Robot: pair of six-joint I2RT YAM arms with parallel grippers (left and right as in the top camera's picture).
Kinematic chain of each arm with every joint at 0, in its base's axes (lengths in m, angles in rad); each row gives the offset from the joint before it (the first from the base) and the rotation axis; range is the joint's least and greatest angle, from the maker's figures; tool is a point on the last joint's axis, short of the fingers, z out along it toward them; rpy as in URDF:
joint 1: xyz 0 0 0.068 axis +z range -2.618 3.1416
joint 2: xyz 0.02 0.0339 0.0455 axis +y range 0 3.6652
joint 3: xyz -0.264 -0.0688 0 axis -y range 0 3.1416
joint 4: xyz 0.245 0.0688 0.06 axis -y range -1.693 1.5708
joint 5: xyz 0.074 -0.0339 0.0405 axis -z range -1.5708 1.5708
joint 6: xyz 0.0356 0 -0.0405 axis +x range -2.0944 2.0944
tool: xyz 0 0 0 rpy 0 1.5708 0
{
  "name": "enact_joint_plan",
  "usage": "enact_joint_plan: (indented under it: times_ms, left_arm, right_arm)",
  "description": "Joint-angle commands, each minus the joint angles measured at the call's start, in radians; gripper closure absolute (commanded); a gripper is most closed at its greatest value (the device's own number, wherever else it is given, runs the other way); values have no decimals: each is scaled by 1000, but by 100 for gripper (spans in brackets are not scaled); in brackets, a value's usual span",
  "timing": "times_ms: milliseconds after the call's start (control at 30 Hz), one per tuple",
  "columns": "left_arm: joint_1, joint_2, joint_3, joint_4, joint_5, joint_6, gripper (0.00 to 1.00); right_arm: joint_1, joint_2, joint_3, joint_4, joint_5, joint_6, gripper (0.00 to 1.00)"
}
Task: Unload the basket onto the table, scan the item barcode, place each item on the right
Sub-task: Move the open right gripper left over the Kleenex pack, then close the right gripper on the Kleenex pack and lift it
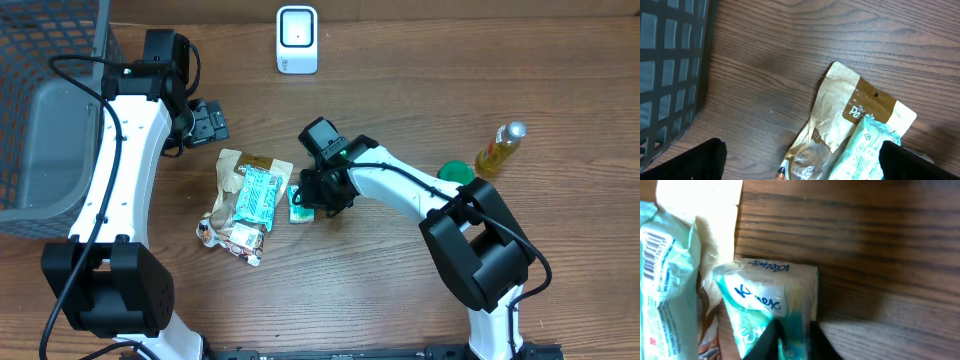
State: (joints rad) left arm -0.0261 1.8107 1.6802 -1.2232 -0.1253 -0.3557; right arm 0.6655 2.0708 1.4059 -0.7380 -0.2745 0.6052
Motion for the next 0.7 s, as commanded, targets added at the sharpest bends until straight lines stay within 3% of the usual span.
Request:
enact_joint_plan:
  times_ms: [0, 133, 333, 467, 667]
  left_arm:
    - [-7, 1, 16, 0, -13, 12, 0]
    - [-7, 1, 16, 0, -13, 12, 0]
    - [-7, 1, 16, 0, -13, 12, 0]
    - [-7, 1, 16, 0, -13, 12, 1]
    - [-7, 1, 16, 0, -13, 12, 0]
  right_arm:
    - [-17, 2, -31, -31, 1, 9, 96]
    - [-44, 2, -31, -37, -69, 0, 96]
    - [-112, 1, -31, -38, -331, -175, 96]
    - [-158, 1, -31, -42, -615, -370, 96]
    - [-196, 1, -31, -148, -1059, -773, 96]
